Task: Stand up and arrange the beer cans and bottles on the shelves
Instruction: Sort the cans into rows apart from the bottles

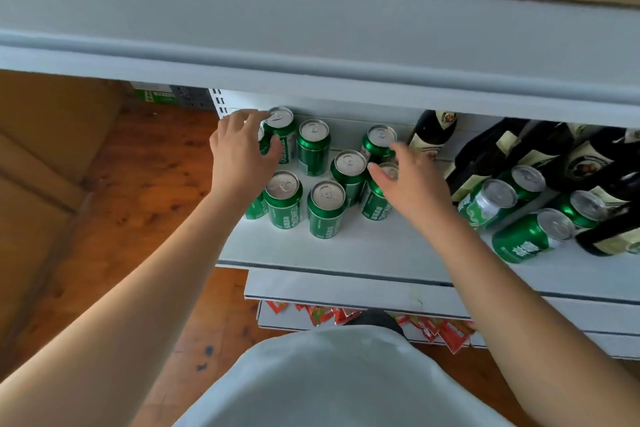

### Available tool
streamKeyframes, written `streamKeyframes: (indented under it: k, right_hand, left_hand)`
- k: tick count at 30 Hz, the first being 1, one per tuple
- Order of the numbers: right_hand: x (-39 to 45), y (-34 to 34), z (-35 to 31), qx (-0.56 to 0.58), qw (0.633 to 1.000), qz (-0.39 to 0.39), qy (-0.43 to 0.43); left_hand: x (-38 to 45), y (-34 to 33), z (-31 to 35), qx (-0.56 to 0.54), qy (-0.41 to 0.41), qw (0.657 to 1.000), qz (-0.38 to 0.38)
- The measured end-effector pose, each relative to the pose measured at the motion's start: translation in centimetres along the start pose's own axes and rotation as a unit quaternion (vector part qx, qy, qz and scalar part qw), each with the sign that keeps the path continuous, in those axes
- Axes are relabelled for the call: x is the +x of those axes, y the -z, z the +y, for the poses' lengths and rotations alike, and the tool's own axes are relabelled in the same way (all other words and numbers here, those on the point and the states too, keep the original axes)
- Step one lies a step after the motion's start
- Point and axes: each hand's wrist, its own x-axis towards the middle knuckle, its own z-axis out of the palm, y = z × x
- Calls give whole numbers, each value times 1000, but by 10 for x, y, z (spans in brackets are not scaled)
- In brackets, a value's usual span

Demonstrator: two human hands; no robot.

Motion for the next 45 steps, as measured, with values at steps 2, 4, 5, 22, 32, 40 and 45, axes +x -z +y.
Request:
streamKeyframes:
  k: [2,4,5,22,32,40,45]
  right_hand:
    - [-19,-19,10,9,999,-31,-15]
    - [-23,-34,12,27,1000,-6,-12]
    - [-21,-36,11,36,999,-2,-16]
    - [14,103,211,-14,990,-105,-90]
    - [19,129,240,152,985,-17,-76]
    - [-28,192,222,496,854,-16,-158]
    - [-33,166,171,411,909,-29,-64]
  left_hand:
    - [-17,-11,18,-20,-53,998,-33]
    - [-31,-28,32,-35,-100,991,-84]
    - [-35,-35,38,-35,-107,988,-103]
    - [-79,-99,224,-165,-187,949,-194]
    - [-105,-162,279,-181,142,915,-332]
    - [-113,-163,274,-293,184,881,-322]
    - [-112,-104,234,-147,19,989,7]
